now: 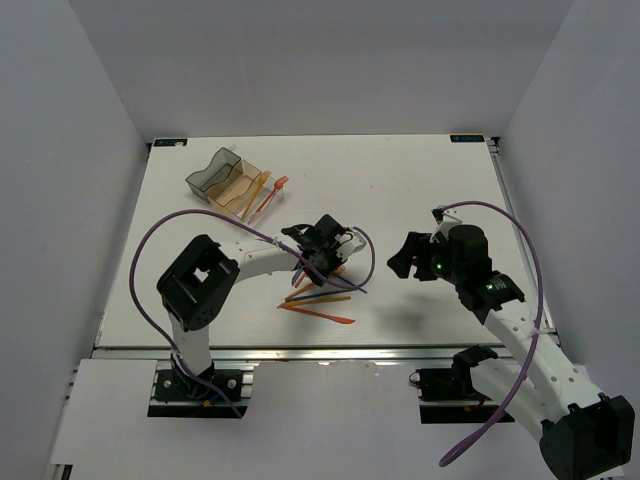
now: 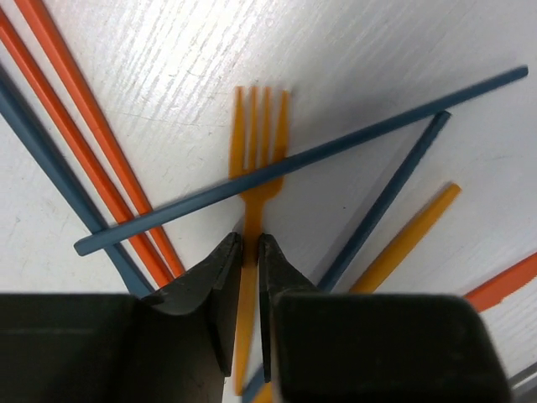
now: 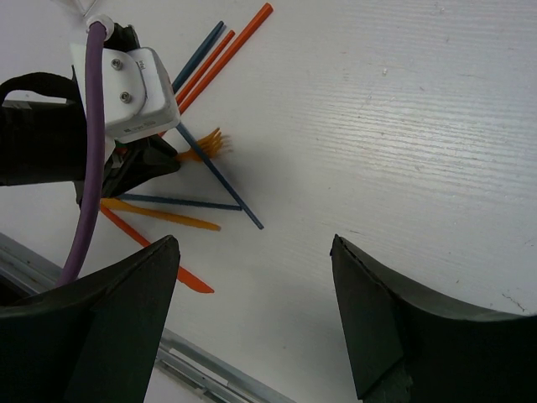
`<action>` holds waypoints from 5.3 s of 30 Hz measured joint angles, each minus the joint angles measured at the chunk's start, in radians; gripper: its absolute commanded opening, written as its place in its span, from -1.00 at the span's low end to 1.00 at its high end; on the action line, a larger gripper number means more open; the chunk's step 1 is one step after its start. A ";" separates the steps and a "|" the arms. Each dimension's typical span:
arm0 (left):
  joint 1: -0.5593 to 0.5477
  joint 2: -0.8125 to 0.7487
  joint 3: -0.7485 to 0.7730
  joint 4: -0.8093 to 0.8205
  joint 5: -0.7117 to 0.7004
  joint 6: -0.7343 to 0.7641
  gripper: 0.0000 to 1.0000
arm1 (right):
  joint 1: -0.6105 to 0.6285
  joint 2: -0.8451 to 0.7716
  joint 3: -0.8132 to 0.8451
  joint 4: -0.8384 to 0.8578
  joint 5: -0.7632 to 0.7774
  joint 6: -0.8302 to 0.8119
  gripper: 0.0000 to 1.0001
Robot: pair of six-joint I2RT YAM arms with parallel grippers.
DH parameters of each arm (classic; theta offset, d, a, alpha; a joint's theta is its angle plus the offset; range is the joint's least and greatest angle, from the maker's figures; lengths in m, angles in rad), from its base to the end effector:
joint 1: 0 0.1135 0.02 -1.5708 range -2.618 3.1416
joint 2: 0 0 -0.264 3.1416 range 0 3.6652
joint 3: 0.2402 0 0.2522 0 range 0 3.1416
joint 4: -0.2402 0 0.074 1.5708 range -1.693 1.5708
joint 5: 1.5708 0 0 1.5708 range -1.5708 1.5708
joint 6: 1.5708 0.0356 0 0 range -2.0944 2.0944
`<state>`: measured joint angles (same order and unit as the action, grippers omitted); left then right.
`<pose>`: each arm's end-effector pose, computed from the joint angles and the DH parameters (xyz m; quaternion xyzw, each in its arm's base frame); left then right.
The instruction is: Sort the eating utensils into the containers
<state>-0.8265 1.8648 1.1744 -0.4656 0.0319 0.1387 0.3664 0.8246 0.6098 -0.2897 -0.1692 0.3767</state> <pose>0.2483 -0.2713 0.1561 0.4570 0.8652 -0.0841 0.1886 0.1737 0.0731 0.2610 -0.0385 0.8583 0.2517 0.4455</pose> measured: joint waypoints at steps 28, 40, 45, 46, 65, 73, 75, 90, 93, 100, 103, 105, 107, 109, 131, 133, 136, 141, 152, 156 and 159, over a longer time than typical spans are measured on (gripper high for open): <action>-0.008 0.177 0.406 -0.434 -0.358 0.098 -0.90 | 0.000 -0.001 0.000 0.001 -0.019 0.000 0.56; -0.006 0.164 0.404 -0.457 -0.678 0.068 -0.98 | 0.000 -0.023 0.001 0.000 -0.021 0.000 0.56; -0.006 0.145 0.405 -0.462 -0.805 0.059 -0.98 | 0.000 -0.023 0.002 0.000 -0.022 0.000 0.55; -0.006 0.133 0.405 -0.462 -0.824 0.058 -0.98 | 0.000 -0.023 0.002 0.000 -0.022 0.000 0.56; 0.426 -0.111 0.416 0.014 -0.295 0.316 -1.00 | 0.000 -0.023 0.009 0.000 -0.051 -0.003 0.56; 0.549 0.000 0.457 0.114 -0.014 0.295 -1.00 | 0.000 -0.021 0.009 0.000 -0.051 -0.014 0.55; 0.552 0.000 0.423 0.148 0.015 0.290 -1.00 | 0.000 -0.019 0.009 0.000 -0.051 -0.015 0.55; 0.589 0.056 0.322 0.245 0.128 0.264 -1.00 | 0.000 -0.019 0.009 0.000 -0.050 -0.018 0.55; 0.591 0.079 0.314 0.256 0.128 0.269 -0.97 | 0.000 -0.019 0.009 0.000 -0.050 -0.018 0.55; 0.591 0.091 0.272 0.251 0.130 0.274 -0.87 | 0.000 -0.019 0.009 0.000 -0.050 -0.019 0.55; 0.591 0.090 0.263 0.263 0.126 0.276 -0.77 | 0.000 -0.020 0.009 0.000 -0.050 -0.019 0.55; 0.591 0.089 0.254 0.266 0.125 0.277 -0.71 | 0.000 -0.020 0.009 0.000 -0.050 -0.019 0.55; 0.591 0.089 0.246 0.264 0.121 0.278 -0.60 | 0.000 -0.021 0.009 0.000 -0.050 -0.019 0.55; 0.591 0.089 0.243 0.264 0.119 0.280 -0.59 | 0.000 -0.021 0.009 0.000 -0.050 -0.019 0.55; 0.586 0.068 0.265 0.234 0.108 0.247 0.84 | 0.000 0.006 0.009 0.013 -0.059 -0.019 0.56; 0.579 0.046 0.303 0.210 0.102 0.219 0.96 | 0.003 0.047 0.009 0.037 -0.077 -0.020 0.58; 0.551 -0.019 0.388 0.154 0.063 0.154 0.96 | 0.046 0.154 0.018 0.063 -0.072 -0.026 0.63; 0.492 -0.201 0.496 0.083 -0.098 -0.058 0.96 | 0.291 0.445 0.160 0.071 0.017 -0.127 0.38; 0.503 -0.981 -0.183 0.030 -0.476 -0.402 0.96 | 0.481 0.869 0.446 0.066 0.124 -0.414 0.04; 0.504 -1.070 -0.354 0.025 -0.479 -0.410 0.96 | 0.494 0.962 0.505 0.049 0.143 -0.468 -0.06; 0.504 -1.090 -0.428 0.016 -0.452 -0.410 0.96 | 0.508 1.019 0.541 0.043 0.166 -0.497 -0.15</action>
<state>-0.3229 0.7750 0.7467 -0.4496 -0.4198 -0.2714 0.8742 1.8439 1.1511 -0.2466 -0.0032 -0.1200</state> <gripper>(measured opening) 0.982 0.454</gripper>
